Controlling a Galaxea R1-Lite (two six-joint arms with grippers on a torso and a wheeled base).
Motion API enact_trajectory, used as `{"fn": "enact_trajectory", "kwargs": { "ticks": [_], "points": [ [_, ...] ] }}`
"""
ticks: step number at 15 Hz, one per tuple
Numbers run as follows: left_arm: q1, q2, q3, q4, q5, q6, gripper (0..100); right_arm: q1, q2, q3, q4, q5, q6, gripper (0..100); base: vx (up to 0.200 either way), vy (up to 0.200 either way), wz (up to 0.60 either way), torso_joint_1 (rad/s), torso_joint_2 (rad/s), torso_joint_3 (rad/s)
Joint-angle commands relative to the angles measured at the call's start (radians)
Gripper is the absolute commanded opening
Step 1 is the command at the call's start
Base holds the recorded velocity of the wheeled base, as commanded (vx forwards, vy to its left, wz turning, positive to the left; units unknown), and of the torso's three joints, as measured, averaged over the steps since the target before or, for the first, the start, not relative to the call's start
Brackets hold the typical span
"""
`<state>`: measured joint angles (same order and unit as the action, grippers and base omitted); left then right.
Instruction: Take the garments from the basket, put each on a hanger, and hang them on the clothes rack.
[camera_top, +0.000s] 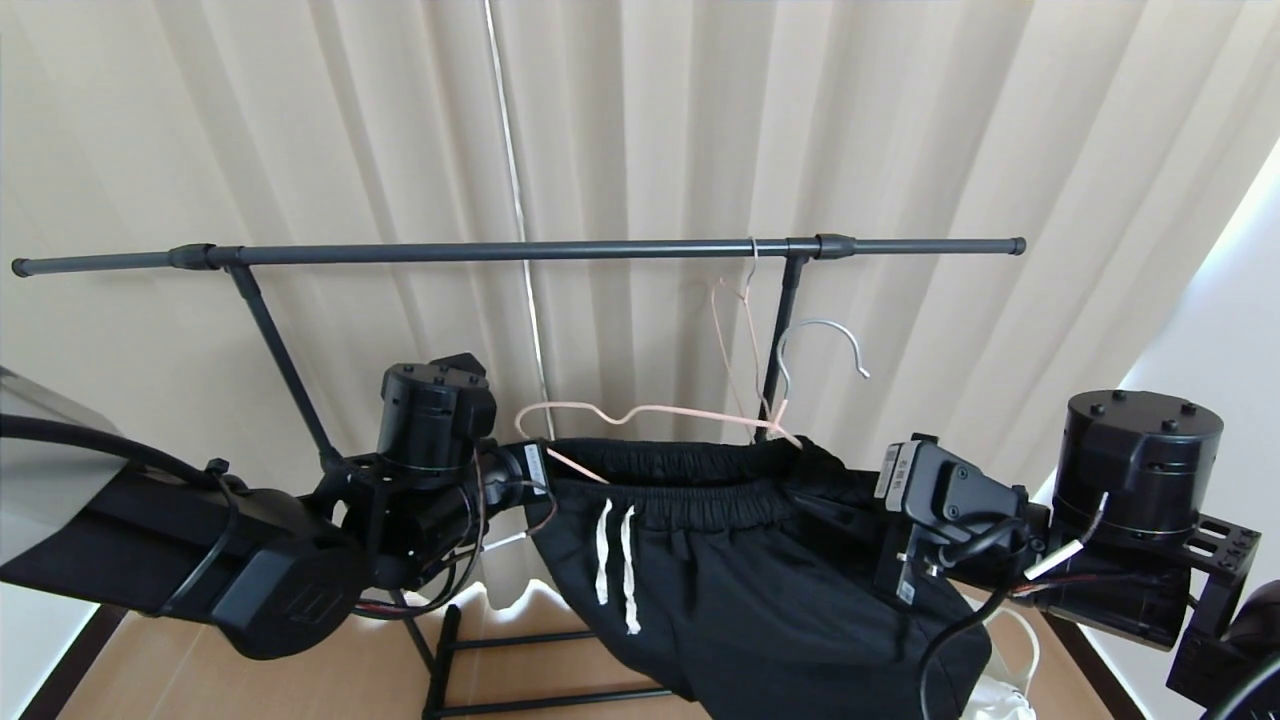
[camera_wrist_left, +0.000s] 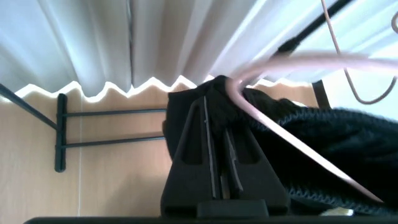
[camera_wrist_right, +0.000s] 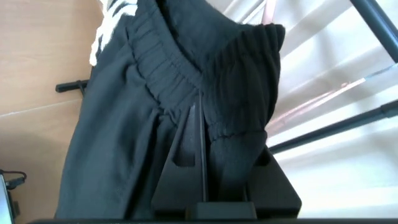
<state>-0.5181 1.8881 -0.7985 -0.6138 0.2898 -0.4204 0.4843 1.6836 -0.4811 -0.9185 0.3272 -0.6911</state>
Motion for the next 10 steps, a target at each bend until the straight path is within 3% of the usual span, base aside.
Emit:
{"fn": "enact_trajectory", "kwargs": {
  "ticks": [1, 10],
  "points": [
    [0.024, -0.001, -0.002, 0.0, 0.002, 0.006, 0, -0.004, -0.012, 0.007, 0.0, 0.0, -0.001, 0, 0.0, 0.0, 0.0, 0.0, 0.0, 0.0],
    [0.055, -0.055, -0.027, 0.013, 0.0, 0.072, 0, -0.024, -0.005, 0.041, 0.024, -0.002, -0.145, 0, 0.0, 0.0, 0.0, 0.0, 0.0, 0.0]
  ]
}}
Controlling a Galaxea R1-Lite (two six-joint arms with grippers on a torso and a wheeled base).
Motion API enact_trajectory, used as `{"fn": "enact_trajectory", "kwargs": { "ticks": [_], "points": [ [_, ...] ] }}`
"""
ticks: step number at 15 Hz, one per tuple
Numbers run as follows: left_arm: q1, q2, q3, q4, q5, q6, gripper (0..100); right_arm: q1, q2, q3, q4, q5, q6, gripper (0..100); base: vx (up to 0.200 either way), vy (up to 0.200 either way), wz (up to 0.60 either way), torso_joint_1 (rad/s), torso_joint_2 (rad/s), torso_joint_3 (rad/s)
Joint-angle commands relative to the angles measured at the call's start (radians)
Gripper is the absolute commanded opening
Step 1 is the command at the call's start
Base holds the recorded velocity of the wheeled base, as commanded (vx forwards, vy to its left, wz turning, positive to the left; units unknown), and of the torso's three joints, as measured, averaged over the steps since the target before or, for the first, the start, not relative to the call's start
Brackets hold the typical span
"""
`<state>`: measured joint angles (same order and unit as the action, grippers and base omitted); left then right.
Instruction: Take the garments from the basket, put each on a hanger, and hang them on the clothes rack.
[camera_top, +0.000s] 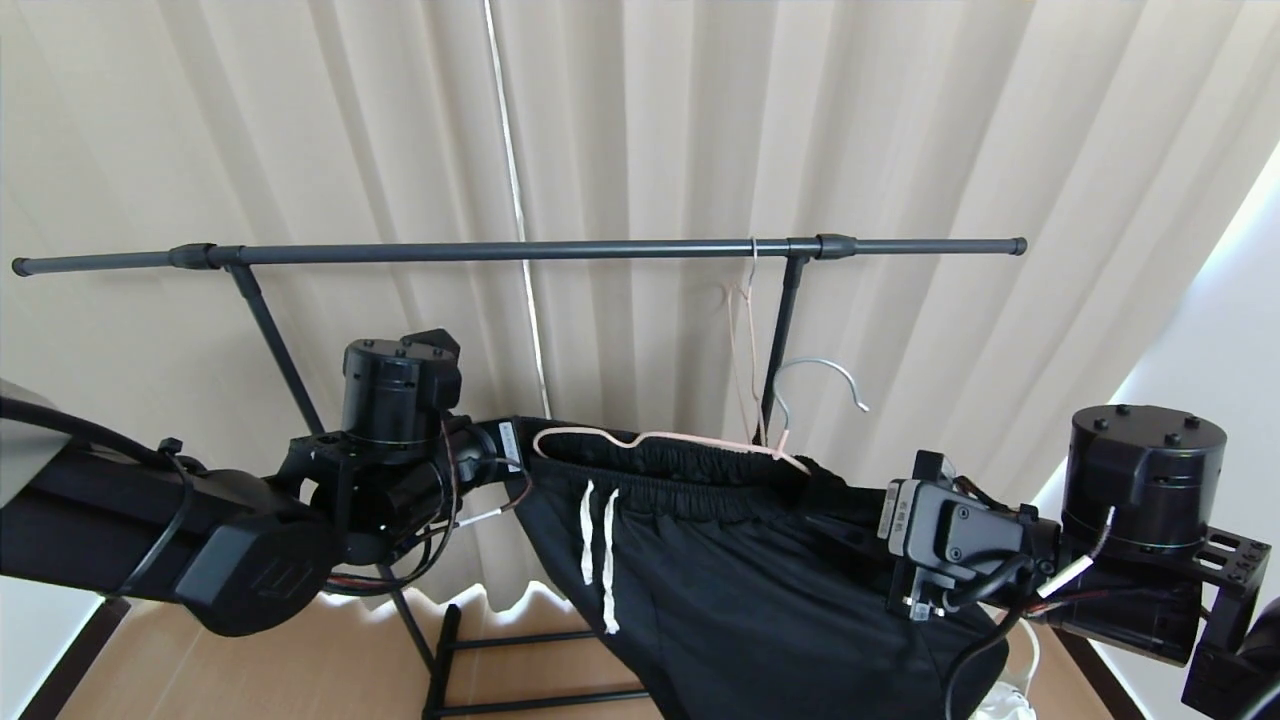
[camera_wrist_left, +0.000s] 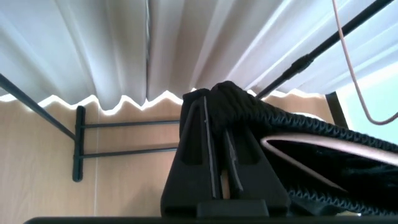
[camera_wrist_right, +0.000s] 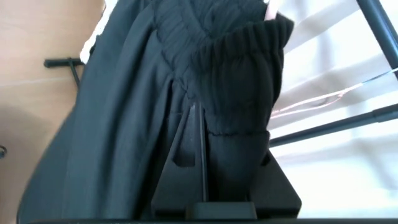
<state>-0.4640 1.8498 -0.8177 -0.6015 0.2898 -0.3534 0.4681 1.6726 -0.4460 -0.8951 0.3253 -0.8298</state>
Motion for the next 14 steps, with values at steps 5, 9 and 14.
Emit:
{"fn": "enact_trajectory", "kwargs": {
  "ticks": [5, 9, 14],
  "points": [
    [-0.027, -0.092, -0.12, 0.207, -0.001, 0.048, 0, -0.011, 0.01, 0.004, 0.033, -0.005, -0.038, 0, 0.0, 0.0, 0.0, 0.0, 0.0, 0.0],
    [-0.087, -0.136, -0.248, 0.448, -0.001, 0.045, 0, -0.012, 0.072, -0.003, 0.033, -0.014, -0.038, 0, 0.0, 0.0, 0.0, 0.0, 0.0, 0.0],
    [-0.131, -0.169, -0.308, 0.585, 0.0, 0.04, 0, -0.012, 0.122, -0.014, 0.031, -0.042, -0.054, 0, 0.0, 0.0, 0.0, 0.0, 0.0, 0.0]
  ]
}}
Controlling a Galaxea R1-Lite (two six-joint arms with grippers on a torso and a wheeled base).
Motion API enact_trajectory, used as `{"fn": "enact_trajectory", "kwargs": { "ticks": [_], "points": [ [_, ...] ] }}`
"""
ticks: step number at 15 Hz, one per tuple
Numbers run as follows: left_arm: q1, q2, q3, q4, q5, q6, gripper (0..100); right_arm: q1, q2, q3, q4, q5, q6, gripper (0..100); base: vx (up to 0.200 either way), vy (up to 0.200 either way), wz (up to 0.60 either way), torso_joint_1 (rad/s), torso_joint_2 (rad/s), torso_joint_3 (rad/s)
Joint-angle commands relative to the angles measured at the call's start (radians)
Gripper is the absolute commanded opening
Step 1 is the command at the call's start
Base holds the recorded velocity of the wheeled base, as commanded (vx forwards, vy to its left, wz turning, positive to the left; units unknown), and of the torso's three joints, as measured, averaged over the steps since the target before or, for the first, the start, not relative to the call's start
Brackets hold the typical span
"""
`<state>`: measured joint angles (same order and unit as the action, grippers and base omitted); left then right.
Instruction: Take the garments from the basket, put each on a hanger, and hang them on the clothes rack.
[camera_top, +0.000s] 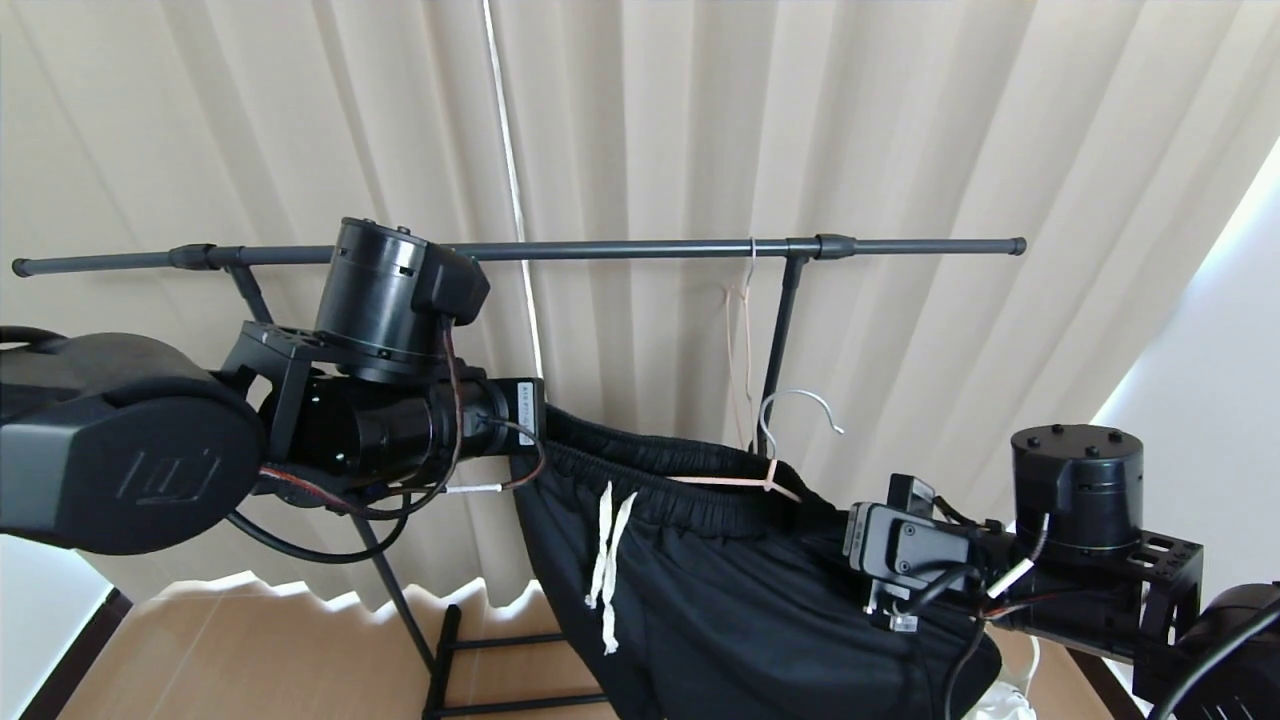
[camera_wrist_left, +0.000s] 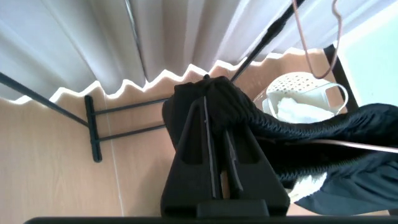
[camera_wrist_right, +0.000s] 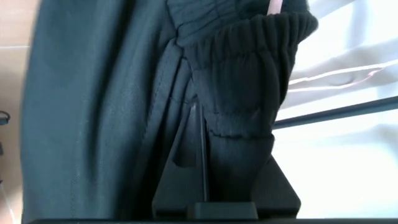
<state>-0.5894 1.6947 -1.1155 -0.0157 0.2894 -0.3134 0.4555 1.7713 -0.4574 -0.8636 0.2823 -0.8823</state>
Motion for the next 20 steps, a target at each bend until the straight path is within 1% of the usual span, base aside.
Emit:
{"fn": "enact_trajectory", "kwargs": {
  "ticks": [1, 2, 3, 4, 6, 7, 8, 9, 10, 11, 14, 17, 20],
  "points": [
    [-0.007, -0.015, -0.018, 0.016, -0.001, -0.001, 0, 0.0, 0.027, -0.003, 0.0, -0.003, -0.001, 0, 0.0, 0.0, 0.0, 0.0, 0.0, 0.0],
    [-0.009, -0.017, -0.023, 0.023, -0.001, -0.001, 0, 0.0, 0.028, -0.003, 0.0, -0.009, -0.001, 0, 0.0, 0.0, 0.0, 0.0, 0.0, 0.0],
    [-0.03, -0.026, -0.038, 0.056, -0.001, -0.006, 0, 0.002, 0.043, -0.018, -0.005, -0.046, 0.0, 0, 0.0, 0.0, 0.0, 0.0, 0.0, 0.0],
    [-0.044, -0.029, -0.04, 0.073, -0.001, -0.013, 0, 0.005, 0.053, -0.032, -0.012, -0.065, 0.005, 0, 0.0, 0.0, 0.0, 0.0, 0.0, 0.0],
    [-0.075, -0.029, -0.04, 0.096, -0.001, -0.016, 0, 0.012, 0.056, -0.061, -0.012, -0.091, 0.048, 0, 0.0, 0.0, 0.0, 0.0, 0.0, 0.0],
    [-0.102, -0.024, -0.041, 0.129, -0.001, -0.016, 0, 0.04, 0.05, -0.075, -0.014, -0.094, 0.134, 0, 0.0, 0.0, 0.0, 0.0, 0.0, 0.0],
    [-0.116, -0.015, -0.05, 0.166, -0.001, -0.018, 0, 0.058, 0.046, -0.092, -0.014, -0.098, 0.2, 0, 0.0, 0.0, 0.0, 0.0, 0.0, 0.0],
    [-0.135, 0.0, -0.061, 0.201, -0.001, -0.036, 0, 0.072, 0.046, -0.104, -0.014, -0.104, 0.247, 0, 0.0, 0.0, 0.0, 0.0, 0.0, 0.0],
    [-0.141, 0.007, -0.067, 0.209, -0.001, -0.044, 0, 0.077, 0.046, -0.107, -0.014, -0.106, 0.258, 0, 0.0, 0.0, 0.0, 0.0, 0.0, 0.0],
    [-0.165, 0.043, -0.106, 0.255, -0.001, -0.101, 0, 0.091, 0.046, -0.115, -0.028, -0.106, 0.298, 0, 0.0, 0.0, 0.0, 0.0, 0.0, 0.0],
    [-0.198, 0.088, -0.15, 0.266, -0.004, -0.161, 0, 0.103, 0.06, -0.079, -0.11, -0.107, 0.296, 0, 0.0, 0.0, 0.0, 0.0, 0.0, 0.0],
    [-0.224, 0.077, -0.187, 0.266, -0.009, -0.164, 0, 0.114, 0.096, -0.079, -0.114, -0.117, 0.286, 0, 0.0, 0.0, 0.0, 0.0, 0.0, 0.0],
    [-0.262, 0.045, -0.181, 0.267, -0.012, -0.177, 0, 0.121, 0.123, -0.086, -0.115, -0.143, 0.281, 0, 0.0, 0.0, 0.0, 0.0, 0.0, 0.0]
  ]
}}
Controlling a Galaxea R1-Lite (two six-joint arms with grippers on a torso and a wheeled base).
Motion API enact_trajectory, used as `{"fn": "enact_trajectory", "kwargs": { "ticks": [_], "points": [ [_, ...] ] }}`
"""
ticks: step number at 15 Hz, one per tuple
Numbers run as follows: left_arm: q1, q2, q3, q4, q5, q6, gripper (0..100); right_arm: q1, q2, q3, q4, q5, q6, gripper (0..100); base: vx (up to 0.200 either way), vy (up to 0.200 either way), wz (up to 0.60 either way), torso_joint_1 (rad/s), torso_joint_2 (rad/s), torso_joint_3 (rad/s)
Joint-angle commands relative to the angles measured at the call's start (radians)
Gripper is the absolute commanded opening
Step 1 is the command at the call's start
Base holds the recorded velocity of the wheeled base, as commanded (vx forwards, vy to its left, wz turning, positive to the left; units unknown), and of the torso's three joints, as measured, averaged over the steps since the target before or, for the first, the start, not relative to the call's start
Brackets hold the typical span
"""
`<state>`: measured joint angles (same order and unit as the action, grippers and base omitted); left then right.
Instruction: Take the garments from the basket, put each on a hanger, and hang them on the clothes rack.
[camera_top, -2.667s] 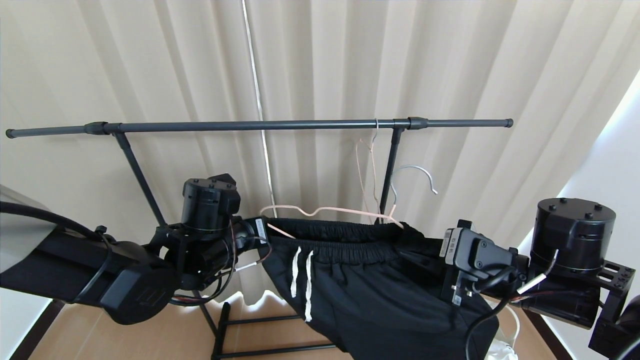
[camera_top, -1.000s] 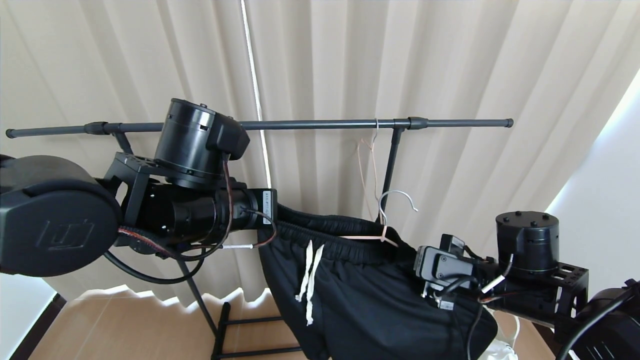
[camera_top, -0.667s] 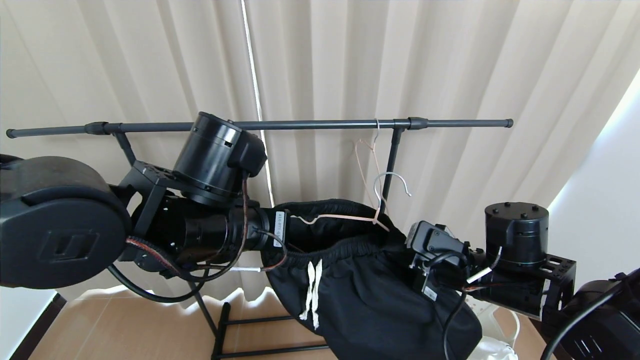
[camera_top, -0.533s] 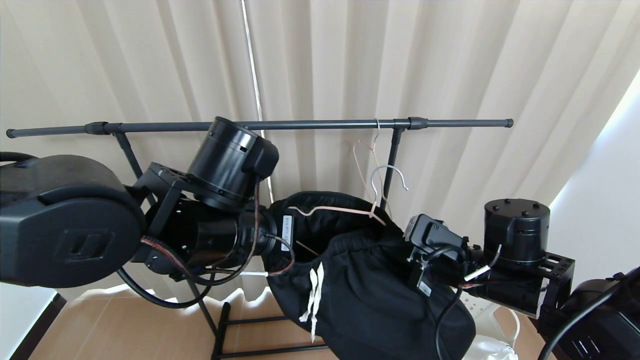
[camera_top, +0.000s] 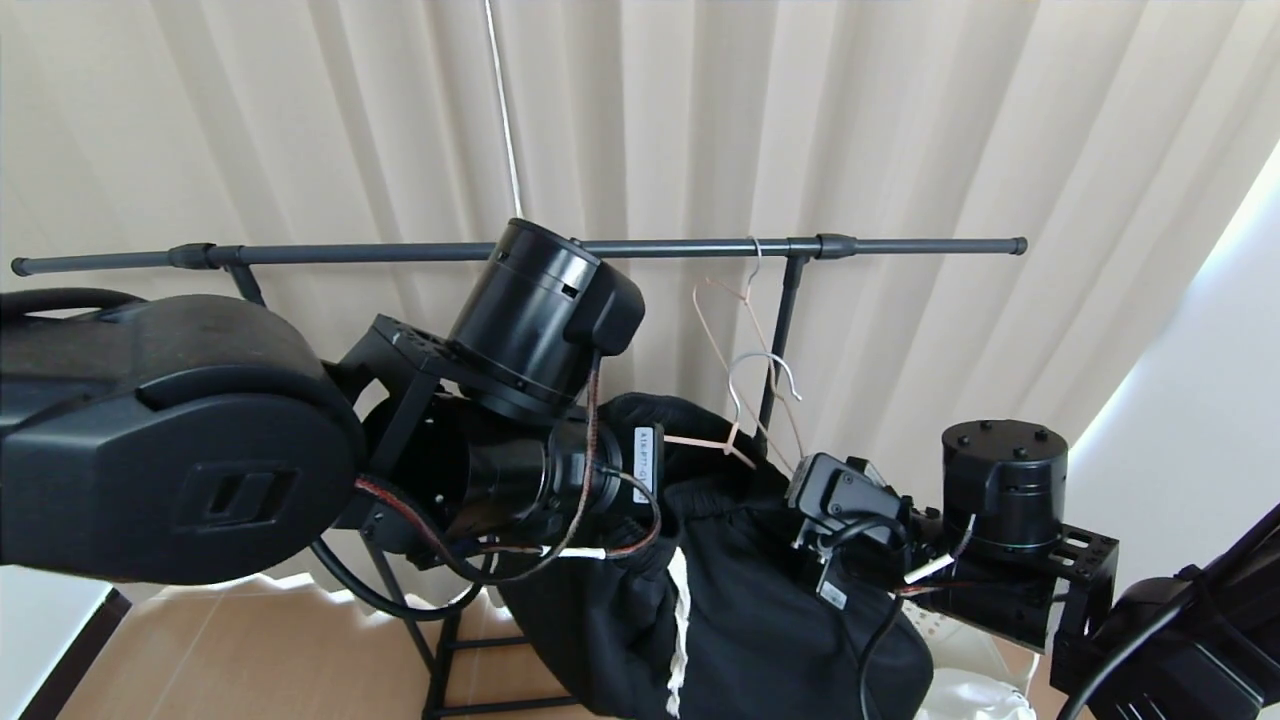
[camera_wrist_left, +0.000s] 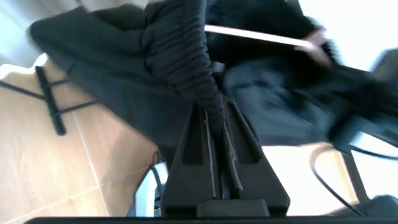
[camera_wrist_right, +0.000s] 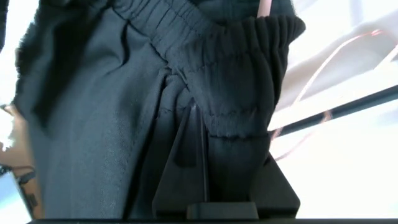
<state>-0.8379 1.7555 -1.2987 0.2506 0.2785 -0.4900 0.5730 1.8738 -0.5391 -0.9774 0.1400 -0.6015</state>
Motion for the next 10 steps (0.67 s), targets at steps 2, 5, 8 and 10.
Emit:
{"fn": "enact_trajectory", "kwargs": {
  "ticks": [2, 5, 8, 10],
  "points": [
    [-0.013, -0.022, 0.024, -0.001, 0.001, -0.001, 0, 0.004, 0.019, -0.01, -0.007, 0.001, 0.002, 0, 0.0, 0.0, 0.0, 0.0, 0.0, 0.0],
    [-0.021, -0.044, 0.108, -0.007, 0.005, 0.011, 0, 0.002, 0.024, -0.008, -0.107, 0.003, 0.008, 0, 0.0, 0.0, 0.0, 0.0, 0.0, 0.0],
    [-0.03, -0.05, 0.128, -0.008, 0.005, 0.008, 0, 0.002, 0.013, -0.007, -0.122, 0.004, 0.009, 0, 0.0, 0.0, 0.0, 0.0, 0.0, 0.0],
    [-0.044, -0.044, 0.173, -0.027, 0.007, 0.01, 0, 0.004, 0.01, -0.008, -0.144, 0.004, 0.014, 0, 0.0, 0.0, 0.0, 0.0, 0.0, 0.0]
  ]
}}
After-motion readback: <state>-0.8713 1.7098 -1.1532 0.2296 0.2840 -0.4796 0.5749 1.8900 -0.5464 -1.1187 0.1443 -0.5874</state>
